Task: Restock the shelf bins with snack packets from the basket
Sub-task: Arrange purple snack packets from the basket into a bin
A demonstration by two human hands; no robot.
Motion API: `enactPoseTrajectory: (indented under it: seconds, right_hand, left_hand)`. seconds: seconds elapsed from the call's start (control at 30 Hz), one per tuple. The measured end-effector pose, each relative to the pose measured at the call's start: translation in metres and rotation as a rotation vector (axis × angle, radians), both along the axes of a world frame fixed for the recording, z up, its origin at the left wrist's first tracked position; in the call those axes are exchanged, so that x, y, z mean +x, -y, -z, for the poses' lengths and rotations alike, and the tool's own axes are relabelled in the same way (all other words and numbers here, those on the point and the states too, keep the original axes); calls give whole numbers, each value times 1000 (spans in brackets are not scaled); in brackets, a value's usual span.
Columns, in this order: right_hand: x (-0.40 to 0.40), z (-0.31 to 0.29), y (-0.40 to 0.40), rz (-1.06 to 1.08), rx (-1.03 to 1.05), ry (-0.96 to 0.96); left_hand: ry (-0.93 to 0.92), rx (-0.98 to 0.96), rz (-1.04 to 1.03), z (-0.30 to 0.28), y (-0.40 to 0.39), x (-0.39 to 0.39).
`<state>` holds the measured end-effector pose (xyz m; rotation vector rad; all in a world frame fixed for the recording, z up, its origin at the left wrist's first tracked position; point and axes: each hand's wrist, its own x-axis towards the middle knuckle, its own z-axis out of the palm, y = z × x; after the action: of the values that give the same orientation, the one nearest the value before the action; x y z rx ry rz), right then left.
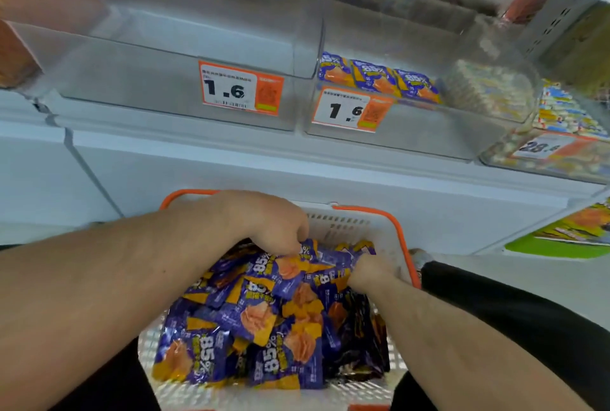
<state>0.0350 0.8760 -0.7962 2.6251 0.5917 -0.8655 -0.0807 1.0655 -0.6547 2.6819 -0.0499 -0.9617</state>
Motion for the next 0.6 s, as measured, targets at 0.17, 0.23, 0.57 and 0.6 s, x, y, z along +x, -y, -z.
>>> enactPoseTrajectory:
  seconds: [0.17, 0.23, 0.57, 0.6]
  right_hand:
    - [2, 2, 5, 9, -48, 61]
    - [5, -5, 3, 7, 12, 74]
    - [20, -128, -41, 259, 545, -366]
    - [18, -137, -41, 290, 627, -466]
  left_hand:
    - [-28, 24, -8, 2, -2, 1]
    - [-43, 7, -24, 2, -3, 1]
    - [96, -276, -516, 11, -10, 3]
    - [124, -322, -576, 10, -10, 3]
